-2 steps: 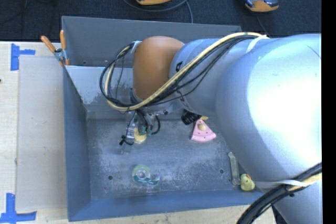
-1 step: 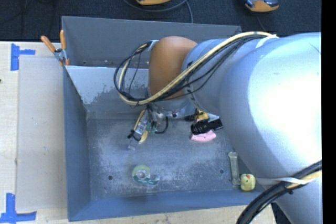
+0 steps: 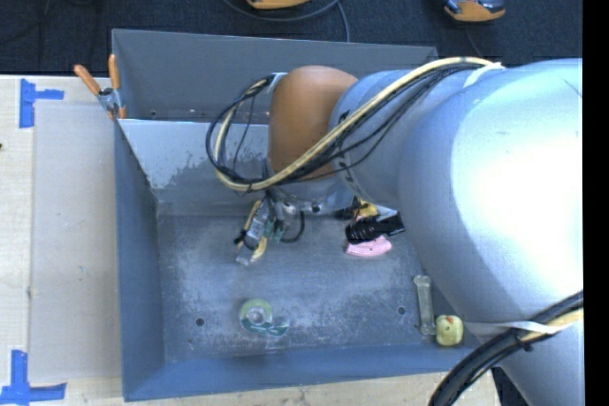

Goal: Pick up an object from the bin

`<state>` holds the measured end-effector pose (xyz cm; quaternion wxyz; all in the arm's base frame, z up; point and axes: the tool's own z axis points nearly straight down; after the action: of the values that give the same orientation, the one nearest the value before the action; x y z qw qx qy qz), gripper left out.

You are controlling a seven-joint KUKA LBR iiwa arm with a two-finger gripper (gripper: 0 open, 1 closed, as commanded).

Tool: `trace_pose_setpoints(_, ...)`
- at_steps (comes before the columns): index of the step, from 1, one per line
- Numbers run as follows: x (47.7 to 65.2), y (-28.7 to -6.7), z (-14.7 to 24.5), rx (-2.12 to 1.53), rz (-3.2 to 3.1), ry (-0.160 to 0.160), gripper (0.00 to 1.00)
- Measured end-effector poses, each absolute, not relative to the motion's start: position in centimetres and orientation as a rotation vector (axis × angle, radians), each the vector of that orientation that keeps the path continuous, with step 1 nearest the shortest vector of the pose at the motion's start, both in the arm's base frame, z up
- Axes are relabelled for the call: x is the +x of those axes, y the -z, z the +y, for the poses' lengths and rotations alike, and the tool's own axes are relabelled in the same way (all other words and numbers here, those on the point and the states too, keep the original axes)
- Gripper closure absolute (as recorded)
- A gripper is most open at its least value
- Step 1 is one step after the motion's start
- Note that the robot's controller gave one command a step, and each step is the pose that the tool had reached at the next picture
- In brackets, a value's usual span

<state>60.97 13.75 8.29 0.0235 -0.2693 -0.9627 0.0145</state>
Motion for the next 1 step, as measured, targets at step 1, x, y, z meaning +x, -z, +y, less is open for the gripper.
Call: trace_pose_setpoints(1, 56.06, -8.27, 3.82, -0.213, -3.076, -0.034, 1.00)
